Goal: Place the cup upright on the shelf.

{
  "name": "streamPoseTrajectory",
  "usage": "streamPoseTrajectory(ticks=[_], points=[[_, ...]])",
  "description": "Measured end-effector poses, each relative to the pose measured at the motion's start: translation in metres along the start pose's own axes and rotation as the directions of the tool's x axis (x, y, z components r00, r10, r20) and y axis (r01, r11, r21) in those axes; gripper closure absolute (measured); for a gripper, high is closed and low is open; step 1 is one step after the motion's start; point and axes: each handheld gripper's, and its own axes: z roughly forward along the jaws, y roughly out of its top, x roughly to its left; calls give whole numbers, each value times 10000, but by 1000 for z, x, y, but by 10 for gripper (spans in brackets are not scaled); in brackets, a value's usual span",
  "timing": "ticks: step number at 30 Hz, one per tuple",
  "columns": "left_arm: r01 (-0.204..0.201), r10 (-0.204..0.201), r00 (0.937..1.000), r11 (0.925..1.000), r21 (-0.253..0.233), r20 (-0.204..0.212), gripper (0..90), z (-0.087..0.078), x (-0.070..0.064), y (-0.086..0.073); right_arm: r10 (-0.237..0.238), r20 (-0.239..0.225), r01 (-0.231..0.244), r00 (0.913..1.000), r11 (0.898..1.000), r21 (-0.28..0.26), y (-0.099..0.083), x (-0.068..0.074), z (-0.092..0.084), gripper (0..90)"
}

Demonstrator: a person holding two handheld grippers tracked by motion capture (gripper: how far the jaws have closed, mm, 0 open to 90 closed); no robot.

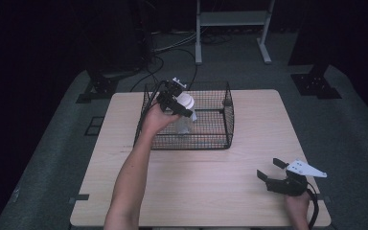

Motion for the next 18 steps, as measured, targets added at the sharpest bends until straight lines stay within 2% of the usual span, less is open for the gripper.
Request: streamPoseTrajectory(ticks=[13, 17, 18], points=[[7, -7, 10000, 10000, 85, 2, 47, -1, -1, 0, 27, -7, -27, 10000, 10000, 10, 0, 0, 0, 129], [260, -253, 9993, 9993, -263, 266, 36, -3, 1, 0, 36, -17, -36, 10000, 10000, 5, 0, 0, 0, 129], [200, -192, 9995, 9993, -323, 238, 32, -5, 1, 1, 41, -17, -41, 10000, 10000, 5, 0, 0, 0, 129]])
